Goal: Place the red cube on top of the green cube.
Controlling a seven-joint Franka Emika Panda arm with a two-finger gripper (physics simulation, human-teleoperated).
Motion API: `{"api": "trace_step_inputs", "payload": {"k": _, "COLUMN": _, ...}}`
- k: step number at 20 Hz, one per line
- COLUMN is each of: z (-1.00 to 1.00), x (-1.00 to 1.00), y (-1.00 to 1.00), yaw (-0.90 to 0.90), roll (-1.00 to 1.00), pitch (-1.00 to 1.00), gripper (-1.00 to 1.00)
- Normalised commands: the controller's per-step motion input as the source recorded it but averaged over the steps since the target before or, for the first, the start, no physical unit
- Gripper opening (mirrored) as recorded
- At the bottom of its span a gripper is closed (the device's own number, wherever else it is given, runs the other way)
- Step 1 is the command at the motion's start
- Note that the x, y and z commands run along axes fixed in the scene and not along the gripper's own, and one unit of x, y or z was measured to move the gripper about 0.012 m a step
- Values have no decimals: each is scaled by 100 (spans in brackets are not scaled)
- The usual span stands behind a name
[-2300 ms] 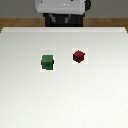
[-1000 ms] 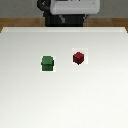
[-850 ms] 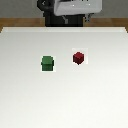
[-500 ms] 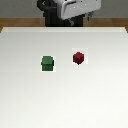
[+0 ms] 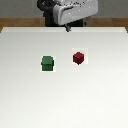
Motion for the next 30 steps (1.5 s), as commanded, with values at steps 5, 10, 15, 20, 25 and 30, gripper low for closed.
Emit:
{"api": "trace_step_inputs", "payload": {"k": 5, "z": 0, "x": 0, "y": 20, "yaw": 0, "roll": 0, "pitch": 0, "gripper": 100}}
{"api": "trace_step_inputs", "payload": {"k": 10, "z": 0, "x": 20, "y": 0, "yaw": 0, "roll": 0, "pitch": 0, "gripper": 100}}
{"api": "trace_step_inputs", "payload": {"k": 15, "z": 0, "x": 0, "y": -20, "yaw": 0, "roll": 0, "pitch": 0, "gripper": 100}}
{"api": "trace_step_inputs", "payload": {"k": 20, "z": -60, "x": 0, "y": 0, "yaw": 0, "roll": 0, "pitch": 0, "gripper": 100}}
{"api": "trace_step_inputs", "payload": {"k": 25, "z": -100, "x": 0, "y": 0, "yaw": 0, "roll": 0, "pitch": 0, "gripper": 100}}
{"api": "trace_step_inputs", "payload": {"k": 30, "z": 0, "x": 20, "y": 0, "yaw": 0, "roll": 0, "pitch": 0, "gripper": 100}}
